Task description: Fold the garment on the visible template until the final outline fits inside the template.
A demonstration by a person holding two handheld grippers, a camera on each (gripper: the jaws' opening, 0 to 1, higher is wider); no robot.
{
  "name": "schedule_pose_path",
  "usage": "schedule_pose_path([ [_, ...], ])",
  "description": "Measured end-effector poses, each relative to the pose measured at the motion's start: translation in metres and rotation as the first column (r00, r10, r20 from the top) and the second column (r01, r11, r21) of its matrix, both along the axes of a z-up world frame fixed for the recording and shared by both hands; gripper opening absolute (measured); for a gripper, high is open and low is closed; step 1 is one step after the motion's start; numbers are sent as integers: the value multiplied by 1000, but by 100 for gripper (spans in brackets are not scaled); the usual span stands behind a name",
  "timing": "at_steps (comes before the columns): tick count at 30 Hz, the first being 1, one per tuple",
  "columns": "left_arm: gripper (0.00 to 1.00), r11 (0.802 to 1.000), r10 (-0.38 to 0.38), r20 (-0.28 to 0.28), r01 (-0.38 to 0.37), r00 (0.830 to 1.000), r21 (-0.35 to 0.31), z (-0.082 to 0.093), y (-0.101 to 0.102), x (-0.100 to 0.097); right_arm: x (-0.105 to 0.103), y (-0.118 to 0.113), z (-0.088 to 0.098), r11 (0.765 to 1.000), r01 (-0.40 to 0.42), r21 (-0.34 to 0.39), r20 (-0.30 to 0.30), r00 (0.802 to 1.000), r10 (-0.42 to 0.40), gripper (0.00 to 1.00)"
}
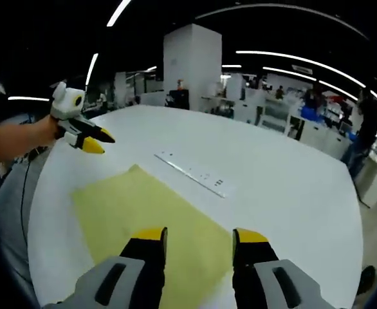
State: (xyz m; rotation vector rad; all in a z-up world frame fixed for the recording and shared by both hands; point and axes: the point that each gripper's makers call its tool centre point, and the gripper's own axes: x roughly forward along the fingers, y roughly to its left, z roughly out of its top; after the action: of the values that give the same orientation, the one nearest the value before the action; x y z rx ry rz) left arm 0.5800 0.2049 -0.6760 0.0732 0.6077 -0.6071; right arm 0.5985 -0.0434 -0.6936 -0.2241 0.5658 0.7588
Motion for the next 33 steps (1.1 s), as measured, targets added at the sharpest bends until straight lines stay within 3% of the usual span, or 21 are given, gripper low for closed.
schedule_pose_path([
  [11,35,999,-28,5,28,1000,-18,0,-11,-24,-27,-19,-3,999,43,31,-2,999,-43,37],
  [23,32,996,-41,14,42,999,-85,0,-16,-50,-55,-17,1,995,52,88,7,999,-53,37],
  [33,30,994,-40,4,41,999,-100,-16,-14,-70,-74,-22,-5,985,85,153,6,996,-87,32],
])
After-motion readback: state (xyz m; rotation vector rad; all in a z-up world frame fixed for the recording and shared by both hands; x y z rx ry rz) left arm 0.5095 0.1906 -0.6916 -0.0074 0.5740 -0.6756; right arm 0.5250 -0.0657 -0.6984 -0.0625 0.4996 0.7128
